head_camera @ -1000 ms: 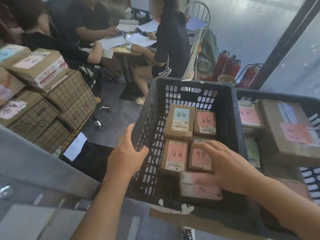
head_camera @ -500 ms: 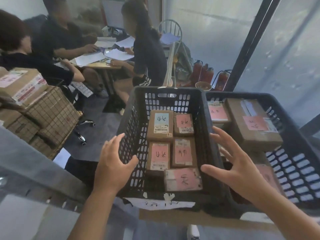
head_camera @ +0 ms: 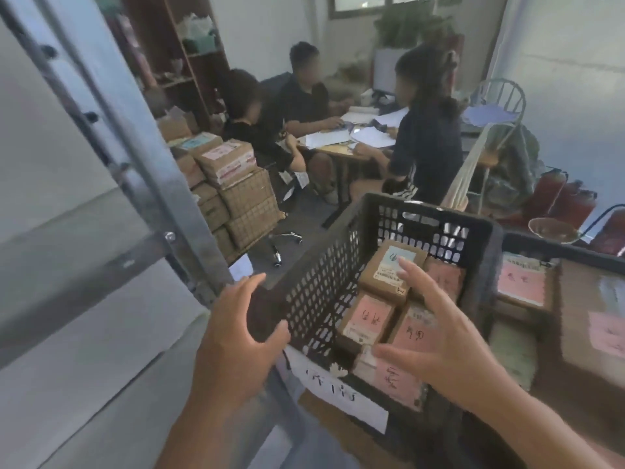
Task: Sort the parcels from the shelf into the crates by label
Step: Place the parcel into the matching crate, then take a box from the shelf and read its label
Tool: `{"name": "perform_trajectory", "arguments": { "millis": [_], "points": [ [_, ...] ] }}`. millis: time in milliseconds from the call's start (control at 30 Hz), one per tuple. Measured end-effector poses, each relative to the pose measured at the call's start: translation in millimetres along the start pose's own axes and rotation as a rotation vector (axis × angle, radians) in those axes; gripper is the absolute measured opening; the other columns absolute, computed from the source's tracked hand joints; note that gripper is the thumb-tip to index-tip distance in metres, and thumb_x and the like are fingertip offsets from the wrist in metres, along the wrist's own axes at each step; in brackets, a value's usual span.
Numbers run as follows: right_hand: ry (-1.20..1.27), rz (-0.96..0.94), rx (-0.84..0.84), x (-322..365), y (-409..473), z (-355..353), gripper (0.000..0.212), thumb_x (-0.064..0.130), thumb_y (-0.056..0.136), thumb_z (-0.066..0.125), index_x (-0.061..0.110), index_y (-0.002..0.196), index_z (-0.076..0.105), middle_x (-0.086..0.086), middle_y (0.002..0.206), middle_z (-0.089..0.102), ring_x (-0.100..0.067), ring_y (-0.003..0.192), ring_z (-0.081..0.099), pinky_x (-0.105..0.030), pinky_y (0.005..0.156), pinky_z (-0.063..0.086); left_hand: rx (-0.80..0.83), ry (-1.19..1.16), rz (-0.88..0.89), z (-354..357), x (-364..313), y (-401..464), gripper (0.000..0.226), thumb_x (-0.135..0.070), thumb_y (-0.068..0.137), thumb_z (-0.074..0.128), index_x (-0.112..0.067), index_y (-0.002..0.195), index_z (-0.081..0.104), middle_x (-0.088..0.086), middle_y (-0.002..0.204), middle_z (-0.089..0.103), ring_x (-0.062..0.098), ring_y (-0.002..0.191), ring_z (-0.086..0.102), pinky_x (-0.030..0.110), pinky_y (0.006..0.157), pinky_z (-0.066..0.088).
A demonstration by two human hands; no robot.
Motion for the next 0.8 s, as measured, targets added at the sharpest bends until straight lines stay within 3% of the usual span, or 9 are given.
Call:
{"name": "perform_trajectory", "arguments": {
  "millis": [100, 167, 300, 500, 633, 700, 767, 800],
  "points": [
    [0.013, -0.135, 0.124, 27, 6, 19, 0.118, 0.073, 0.061, 0.081, 0.068, 0.154, 0.010, 0.033, 0.161, 0.032, 0.008, 0.149, 0.030, -0.043, 0.124, 0.029, -0.121, -0.002, -0.087, -32, -5, -44, 0.072, -0.053, 0.081, 0.070, -0.055, 0.146, 0.037, -0.023, 0.157, 0.039, 0.006, 0.149, 0.034, 0.050, 0.119, 0.040],
    [0.054, -0.212, 0.190, 52, 5, 35, 0.116, 0.076, 0.060, 0.079, 0.068, 0.154, 0.011, 0.034, 0.160, 0.031, 0.010, 0.148, 0.029, -0.039, 0.123, 0.031, -0.222, 0.008, -0.132, -61, -4, -74, 0.077, -0.058, 0.077, 0.067, -0.049, 0.149, 0.040, -0.023, 0.157, 0.040, 0.005, 0.149, 0.035, 0.047, 0.120, 0.038],
    [0.115, -0.361, 0.336, 113, -12, 73, 0.114, 0.078, 0.060, 0.077, 0.071, 0.152, 0.011, 0.033, 0.161, 0.031, 0.007, 0.150, 0.028, -0.031, 0.118, 0.029, -0.413, 0.081, -0.194, -129, 1, -146, 0.078, -0.036, 0.083, 0.081, -0.041, 0.151, 0.043, -0.024, 0.154, 0.042, -0.002, 0.144, 0.036, 0.032, 0.120, 0.033],
    [0.198, -0.506, 0.519, 214, -76, 144, 0.111, 0.072, 0.059, 0.081, 0.076, 0.147, 0.014, 0.041, 0.156, 0.030, 0.011, 0.144, 0.029, -0.029, 0.115, 0.028, -0.626, 0.128, -0.283, -223, 13, -269, 0.076, -0.045, 0.084, 0.075, -0.050, 0.150, 0.038, -0.035, 0.152, 0.037, -0.016, 0.140, 0.030, 0.022, 0.115, 0.027],
    [0.227, -0.580, 0.615, 284, -147, 199, 0.108, 0.077, 0.058, 0.077, 0.078, 0.145, 0.013, 0.044, 0.152, 0.031, 0.008, 0.139, 0.033, -0.030, 0.114, 0.030, -0.737, 0.155, -0.335, -285, 29, -365, 0.076, -0.048, 0.083, 0.075, -0.052, 0.149, 0.038, -0.040, 0.147, 0.037, -0.022, 0.136, 0.029, 0.006, 0.107, 0.022],
    [0.254, -0.615, 0.642, 318, -186, 228, 0.108, 0.086, 0.056, 0.074, 0.077, 0.146, 0.015, 0.044, 0.151, 0.033, 0.007, 0.140, 0.036, -0.035, 0.117, 0.034, -0.781, 0.187, -0.362, -318, 41, -419, 0.075, -0.052, 0.084, 0.075, -0.054, 0.148, 0.037, -0.039, 0.149, 0.037, -0.014, 0.142, 0.029, 0.010, 0.112, 0.023],
    [0.284, -0.643, 0.663, 350, -225, 256, 0.114, 0.096, 0.051, 0.070, 0.072, 0.149, 0.018, 0.042, 0.151, 0.035, 0.008, 0.143, 0.035, -0.041, 0.121, 0.034, -0.838, 0.231, -0.400, -355, 52, -472, 0.075, -0.053, 0.084, 0.073, -0.052, 0.150, 0.036, -0.035, 0.154, 0.034, -0.003, 0.150, 0.027, 0.024, 0.119, 0.026],
    [0.298, -0.649, 0.671, 368, -243, 269, 0.117, 0.098, 0.048, 0.069, 0.069, 0.151, 0.020, 0.042, 0.152, 0.035, 0.008, 0.145, 0.034, -0.043, 0.123, 0.034, -0.869, 0.251, -0.409, -374, 57, -497, 0.073, -0.053, 0.085, 0.072, -0.052, 0.149, 0.037, -0.038, 0.152, 0.034, -0.003, 0.150, 0.027, 0.022, 0.119, 0.026]
  ]
}}
Point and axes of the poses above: each hand's wrist, its own y-axis towards the middle knuckle, its own z-axis out of the palm, x = y × z, the point moved 5 cm from there along y, towards the middle knuckle
